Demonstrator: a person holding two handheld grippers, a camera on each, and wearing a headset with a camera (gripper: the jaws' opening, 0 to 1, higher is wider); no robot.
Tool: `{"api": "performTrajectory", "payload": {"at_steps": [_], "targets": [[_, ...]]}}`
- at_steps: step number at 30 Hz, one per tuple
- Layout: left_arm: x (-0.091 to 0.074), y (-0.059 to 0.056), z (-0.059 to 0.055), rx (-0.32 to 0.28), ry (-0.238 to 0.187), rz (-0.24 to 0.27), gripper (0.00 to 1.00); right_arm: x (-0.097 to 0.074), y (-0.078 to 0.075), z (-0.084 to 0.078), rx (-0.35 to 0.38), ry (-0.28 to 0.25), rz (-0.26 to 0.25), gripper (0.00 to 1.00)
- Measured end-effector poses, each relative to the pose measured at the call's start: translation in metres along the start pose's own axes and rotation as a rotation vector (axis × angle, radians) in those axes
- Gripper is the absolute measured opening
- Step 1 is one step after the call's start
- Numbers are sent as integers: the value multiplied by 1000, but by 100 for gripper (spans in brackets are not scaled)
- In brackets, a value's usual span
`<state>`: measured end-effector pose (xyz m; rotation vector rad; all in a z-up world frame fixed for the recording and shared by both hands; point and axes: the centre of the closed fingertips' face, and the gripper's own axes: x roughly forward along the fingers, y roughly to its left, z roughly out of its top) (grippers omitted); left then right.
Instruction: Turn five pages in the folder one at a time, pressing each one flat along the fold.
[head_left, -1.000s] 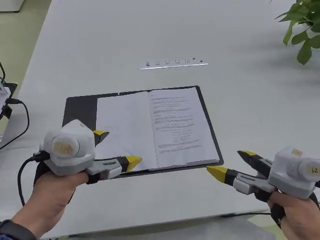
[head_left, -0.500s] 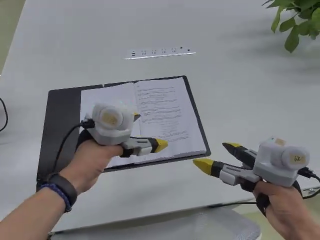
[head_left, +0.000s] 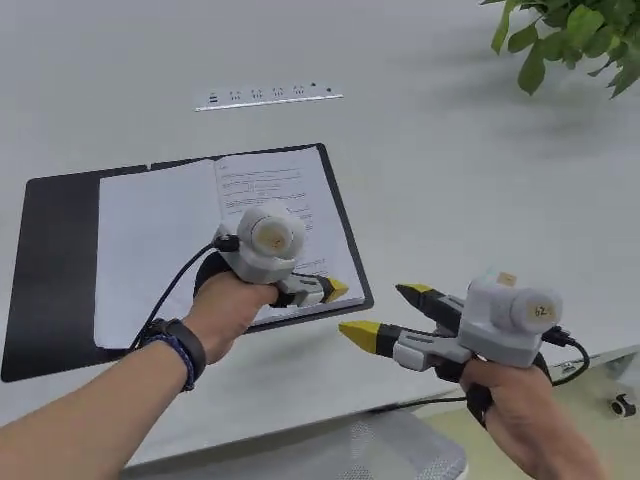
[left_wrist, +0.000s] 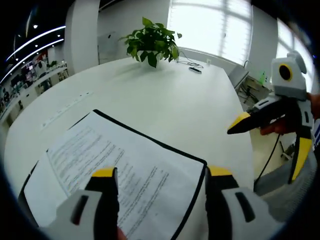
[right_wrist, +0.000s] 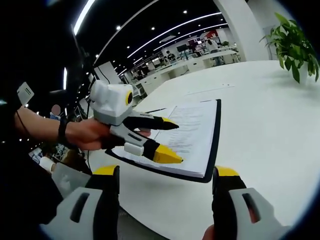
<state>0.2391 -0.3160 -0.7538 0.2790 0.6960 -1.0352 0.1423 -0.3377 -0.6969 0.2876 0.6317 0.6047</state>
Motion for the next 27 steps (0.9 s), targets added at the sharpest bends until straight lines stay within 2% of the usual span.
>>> {"api": "performTrajectory", "payload": {"at_steps": [3, 8, 12, 21, 27], "targets": [[8, 1, -3, -10, 4, 16, 72, -1, -3, 1, 5, 0, 1, 75], [18, 4, -18, -15, 34, 43, 70, -1, -8, 2, 4, 3, 4, 75], [19, 1, -25, 29, 39, 55, 72, 0, -11, 0, 6, 8, 5, 75], [17, 7, -27, 35, 30, 68, 65, 9, -17, -3, 11, 22, 12, 73], [13, 13, -27, 18, 24, 69, 56, 19, -31, 7, 26, 7, 11, 71]]}}
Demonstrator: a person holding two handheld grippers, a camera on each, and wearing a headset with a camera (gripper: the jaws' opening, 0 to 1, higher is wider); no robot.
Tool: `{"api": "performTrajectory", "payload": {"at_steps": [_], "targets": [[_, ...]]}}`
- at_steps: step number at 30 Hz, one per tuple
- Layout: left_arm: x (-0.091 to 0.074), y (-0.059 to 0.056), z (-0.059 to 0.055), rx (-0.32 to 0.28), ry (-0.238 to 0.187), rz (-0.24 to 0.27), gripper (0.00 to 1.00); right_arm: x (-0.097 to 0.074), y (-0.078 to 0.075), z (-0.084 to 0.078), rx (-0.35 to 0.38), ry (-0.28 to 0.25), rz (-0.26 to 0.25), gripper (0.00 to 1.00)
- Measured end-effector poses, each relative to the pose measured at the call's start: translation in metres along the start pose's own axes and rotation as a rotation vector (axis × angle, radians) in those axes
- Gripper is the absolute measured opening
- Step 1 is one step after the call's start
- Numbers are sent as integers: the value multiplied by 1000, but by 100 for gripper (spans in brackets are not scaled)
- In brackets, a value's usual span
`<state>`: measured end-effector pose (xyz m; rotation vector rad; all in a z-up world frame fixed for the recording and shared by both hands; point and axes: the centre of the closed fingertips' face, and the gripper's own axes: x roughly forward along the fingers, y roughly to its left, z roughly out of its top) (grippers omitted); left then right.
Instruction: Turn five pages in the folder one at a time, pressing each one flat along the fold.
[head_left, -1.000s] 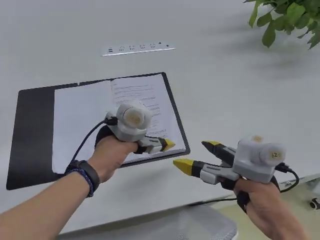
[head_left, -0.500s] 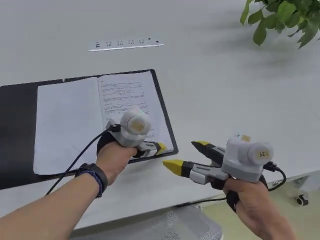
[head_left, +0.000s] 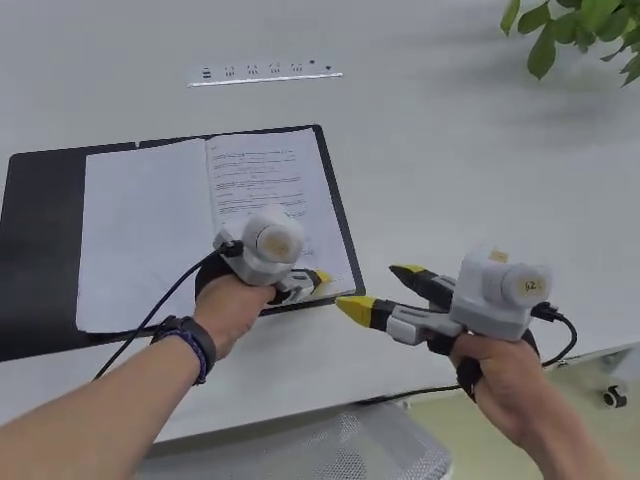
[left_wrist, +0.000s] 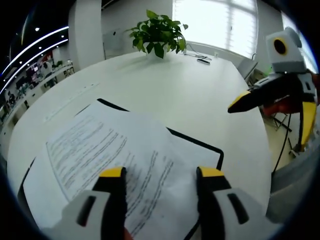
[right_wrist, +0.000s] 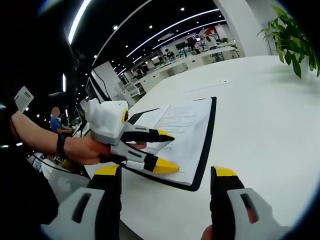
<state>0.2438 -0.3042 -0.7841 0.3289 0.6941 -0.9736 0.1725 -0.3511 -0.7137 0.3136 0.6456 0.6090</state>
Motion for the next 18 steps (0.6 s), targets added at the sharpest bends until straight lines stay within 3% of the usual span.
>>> {"api": "performTrajectory", "payload": {"at_steps": [9, 13, 18], "targets": [[-4, 0, -1, -27, -14, -1, 53, 40, -18, 37, 80, -99, 43, 65], [-5, 0, -2, -37, -18, -1, 52, 65, -17, 38, 112, -88, 69, 63], [-7, -2, -4, -43, -18, -3, 51, 83, -10, 42, 171, -98, 112, 59]]}}
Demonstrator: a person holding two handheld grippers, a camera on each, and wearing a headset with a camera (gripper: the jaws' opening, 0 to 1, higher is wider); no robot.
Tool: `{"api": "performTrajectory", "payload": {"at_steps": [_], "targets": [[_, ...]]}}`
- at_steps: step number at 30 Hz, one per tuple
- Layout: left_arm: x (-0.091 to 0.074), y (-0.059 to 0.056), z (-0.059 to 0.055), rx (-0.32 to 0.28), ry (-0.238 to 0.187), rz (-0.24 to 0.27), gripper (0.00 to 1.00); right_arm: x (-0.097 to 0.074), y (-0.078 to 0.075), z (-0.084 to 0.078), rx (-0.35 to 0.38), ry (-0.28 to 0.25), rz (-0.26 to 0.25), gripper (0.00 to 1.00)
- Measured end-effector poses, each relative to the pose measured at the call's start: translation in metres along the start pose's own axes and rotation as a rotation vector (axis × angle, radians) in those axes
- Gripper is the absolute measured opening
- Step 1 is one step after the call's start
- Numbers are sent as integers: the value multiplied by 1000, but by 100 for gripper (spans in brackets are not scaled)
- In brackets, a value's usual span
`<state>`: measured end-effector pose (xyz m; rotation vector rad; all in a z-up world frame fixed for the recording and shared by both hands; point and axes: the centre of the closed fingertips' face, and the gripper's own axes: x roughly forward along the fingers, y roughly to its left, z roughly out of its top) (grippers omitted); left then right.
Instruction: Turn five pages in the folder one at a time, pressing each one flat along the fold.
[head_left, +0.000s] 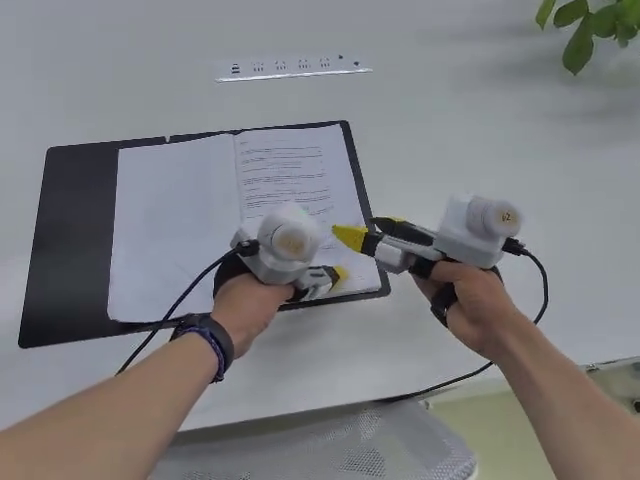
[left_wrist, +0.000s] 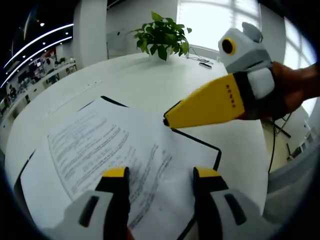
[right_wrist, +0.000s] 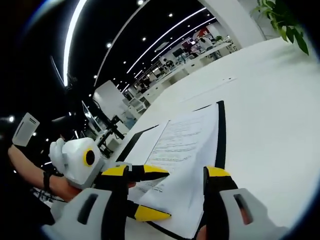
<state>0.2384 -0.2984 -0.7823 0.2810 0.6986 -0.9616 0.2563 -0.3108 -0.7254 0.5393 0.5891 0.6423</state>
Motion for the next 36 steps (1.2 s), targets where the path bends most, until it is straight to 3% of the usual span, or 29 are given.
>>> {"api": "performTrajectory", "payload": {"at_steps": [5, 10, 13, 17, 28, 36], "targets": [[-3, -1, -4, 3, 6, 1, 51, 2, 2, -4, 12, 19, -1, 54], [-6, -5, -5, -17, 6, -10, 54, -5, 2, -2, 51, -20, -1, 46], [-8, -8, -7, -29, 14, -20, 56, -11, 2, 3, 107, -73, 9, 40], [-17, -12, -9, -47, 19, -21, 57, -17, 2, 4, 113, -87, 8, 31], [-43, -12, -1, -119, -38, 7, 62, -21, 6, -1, 130, -95, 11, 14], [-61, -8, 3, -114, -63, 34, 62, -20, 12, -1, 138, -101, 27, 3]]}}
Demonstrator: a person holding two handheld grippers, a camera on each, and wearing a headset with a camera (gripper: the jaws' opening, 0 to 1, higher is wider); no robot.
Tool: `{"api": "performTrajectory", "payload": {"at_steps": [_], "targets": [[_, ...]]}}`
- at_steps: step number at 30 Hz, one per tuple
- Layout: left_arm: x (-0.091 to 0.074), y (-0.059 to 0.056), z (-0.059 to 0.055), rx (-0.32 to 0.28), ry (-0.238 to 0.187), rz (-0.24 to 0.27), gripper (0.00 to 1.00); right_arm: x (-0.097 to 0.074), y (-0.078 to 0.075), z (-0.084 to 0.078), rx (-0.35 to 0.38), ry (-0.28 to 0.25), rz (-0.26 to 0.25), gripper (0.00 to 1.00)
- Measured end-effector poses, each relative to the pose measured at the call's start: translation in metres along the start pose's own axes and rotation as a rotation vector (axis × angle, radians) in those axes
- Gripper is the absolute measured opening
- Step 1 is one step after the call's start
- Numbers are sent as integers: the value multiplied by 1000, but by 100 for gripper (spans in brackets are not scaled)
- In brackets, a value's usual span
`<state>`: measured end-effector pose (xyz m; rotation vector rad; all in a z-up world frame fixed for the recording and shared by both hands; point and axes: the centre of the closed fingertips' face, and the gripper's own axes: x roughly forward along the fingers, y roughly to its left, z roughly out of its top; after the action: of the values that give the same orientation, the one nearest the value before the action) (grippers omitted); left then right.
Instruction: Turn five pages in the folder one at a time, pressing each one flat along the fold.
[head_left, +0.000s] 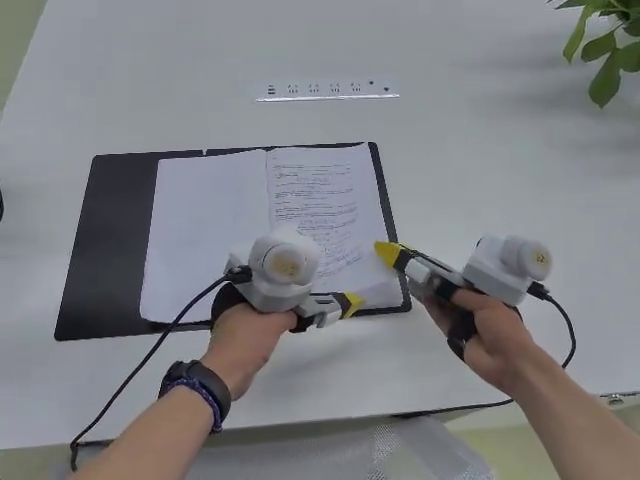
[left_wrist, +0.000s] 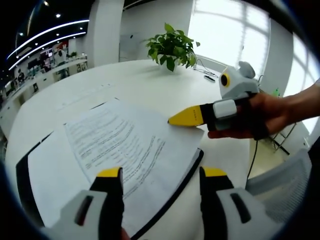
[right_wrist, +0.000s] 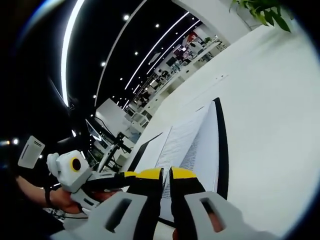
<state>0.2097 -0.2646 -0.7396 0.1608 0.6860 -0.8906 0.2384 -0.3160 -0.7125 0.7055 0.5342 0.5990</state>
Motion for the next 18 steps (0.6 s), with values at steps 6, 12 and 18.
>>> {"api": "performTrajectory", "payload": {"at_steps": [6, 12, 18], "targets": [[-14, 6, -1, -7, -9, 20, 62, 2, 6, 2, 11, -13, 10, 0], [-25, 11, -6, -38, -17, 32, 62, 5, 7, 2, 2, -3, 25, 0], [-41, 16, -8, -42, -25, 52, 62, 12, 12, 4, -2, 0, 43, 0]]}}
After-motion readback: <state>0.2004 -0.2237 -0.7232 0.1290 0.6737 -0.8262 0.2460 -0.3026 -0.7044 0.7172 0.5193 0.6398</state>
